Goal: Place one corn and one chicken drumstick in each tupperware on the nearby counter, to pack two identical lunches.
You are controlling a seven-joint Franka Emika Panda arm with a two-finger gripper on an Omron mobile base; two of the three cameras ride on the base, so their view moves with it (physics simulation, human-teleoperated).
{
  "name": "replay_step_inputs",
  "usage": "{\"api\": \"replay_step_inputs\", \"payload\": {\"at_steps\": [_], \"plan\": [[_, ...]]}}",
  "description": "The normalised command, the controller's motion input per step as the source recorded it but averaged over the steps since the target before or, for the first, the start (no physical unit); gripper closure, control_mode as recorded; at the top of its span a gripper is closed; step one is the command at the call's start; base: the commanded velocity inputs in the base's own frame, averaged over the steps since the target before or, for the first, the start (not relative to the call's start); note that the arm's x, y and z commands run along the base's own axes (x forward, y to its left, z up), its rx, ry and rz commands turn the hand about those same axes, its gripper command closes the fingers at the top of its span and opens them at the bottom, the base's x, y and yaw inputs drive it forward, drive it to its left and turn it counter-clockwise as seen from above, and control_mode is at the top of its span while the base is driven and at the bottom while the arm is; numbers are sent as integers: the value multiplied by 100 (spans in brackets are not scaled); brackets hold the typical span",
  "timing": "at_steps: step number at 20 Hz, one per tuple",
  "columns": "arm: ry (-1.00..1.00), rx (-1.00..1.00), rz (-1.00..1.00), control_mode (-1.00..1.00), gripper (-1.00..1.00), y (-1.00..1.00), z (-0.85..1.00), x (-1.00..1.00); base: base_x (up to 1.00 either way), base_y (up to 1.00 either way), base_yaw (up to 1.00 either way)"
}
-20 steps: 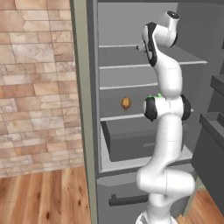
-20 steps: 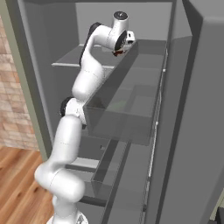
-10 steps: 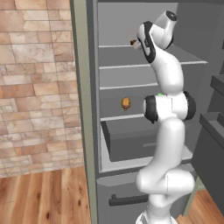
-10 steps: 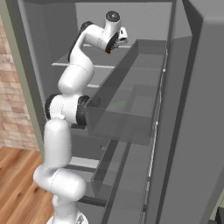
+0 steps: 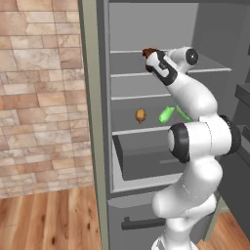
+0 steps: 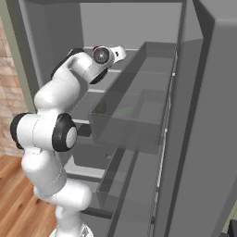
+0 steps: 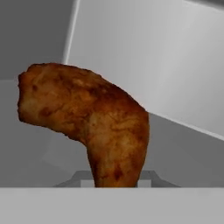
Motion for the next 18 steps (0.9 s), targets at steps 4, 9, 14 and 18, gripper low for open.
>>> {"api": "replay_step_inputs", "payload": {"at_steps": [4,9,14,18], "plan": [[6,0,-8,-100,100,0,75,-100,0,0,0],[27,0,-8,-100,100,8,46,-100,0,0,0],[21,0,-4,-100,100,59,-17,-100,0,0,0],[0,0,-6,-100,100,54,-36,-100,0,0,0]]}}
